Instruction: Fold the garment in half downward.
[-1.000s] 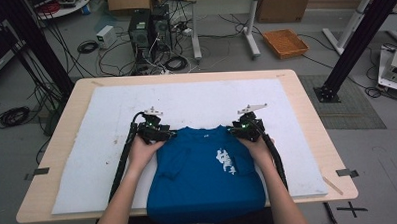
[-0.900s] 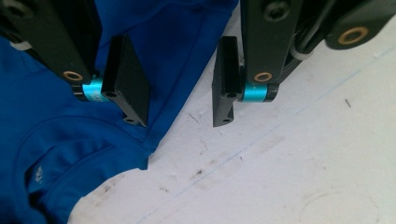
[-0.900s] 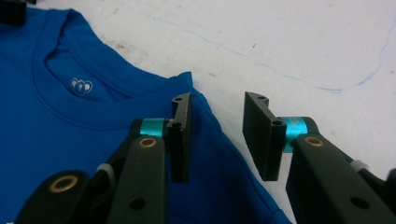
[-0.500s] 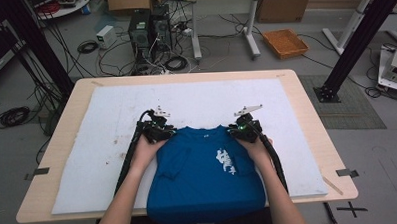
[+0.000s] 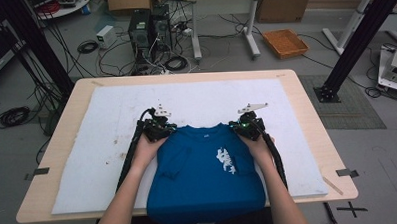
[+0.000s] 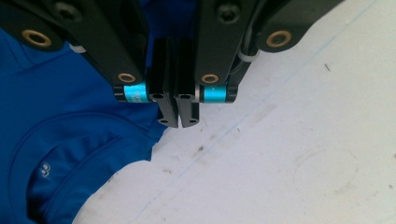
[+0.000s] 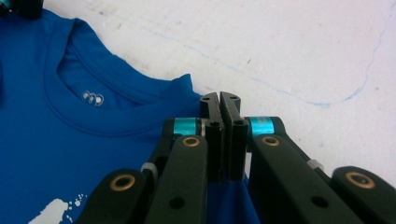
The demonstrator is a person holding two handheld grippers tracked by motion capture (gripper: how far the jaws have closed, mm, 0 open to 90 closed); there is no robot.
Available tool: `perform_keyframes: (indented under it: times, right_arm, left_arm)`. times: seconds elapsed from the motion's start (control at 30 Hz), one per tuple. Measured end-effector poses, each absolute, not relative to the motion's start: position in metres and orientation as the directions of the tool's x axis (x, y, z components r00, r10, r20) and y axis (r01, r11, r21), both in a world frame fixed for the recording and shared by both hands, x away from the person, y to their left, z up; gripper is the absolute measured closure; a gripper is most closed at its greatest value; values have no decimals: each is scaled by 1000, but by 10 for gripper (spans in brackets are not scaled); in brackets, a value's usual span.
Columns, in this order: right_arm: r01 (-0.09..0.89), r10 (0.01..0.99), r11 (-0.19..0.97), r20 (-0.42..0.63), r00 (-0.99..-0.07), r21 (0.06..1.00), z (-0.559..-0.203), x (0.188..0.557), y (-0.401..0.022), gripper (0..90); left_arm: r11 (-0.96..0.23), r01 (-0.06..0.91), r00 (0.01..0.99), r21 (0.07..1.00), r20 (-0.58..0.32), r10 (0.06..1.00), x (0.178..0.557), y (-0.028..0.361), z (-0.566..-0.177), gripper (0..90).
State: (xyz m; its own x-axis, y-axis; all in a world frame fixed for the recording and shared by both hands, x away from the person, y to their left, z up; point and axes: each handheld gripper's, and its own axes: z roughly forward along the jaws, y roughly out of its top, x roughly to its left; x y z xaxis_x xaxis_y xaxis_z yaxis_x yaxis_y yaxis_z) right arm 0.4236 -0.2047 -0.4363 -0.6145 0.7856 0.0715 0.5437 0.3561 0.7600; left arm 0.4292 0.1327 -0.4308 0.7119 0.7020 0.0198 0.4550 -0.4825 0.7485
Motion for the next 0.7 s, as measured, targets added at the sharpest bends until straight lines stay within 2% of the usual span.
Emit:
perform_keyframes:
  times: [0.4, 0.7]
  right_arm:
    - [517, 794, 321, 71, -604, 794, -413, 443, -201, 891]
    - [467, 789, 299, 60, -612, 832, -392, 422, -201, 891]
  left_arm:
    - [-439, 443, 688, 782, 18, 726, 450, 142, -407, 881]
    - [-412, 367, 717, 834, 28, 696, 424, 148, -383, 881]
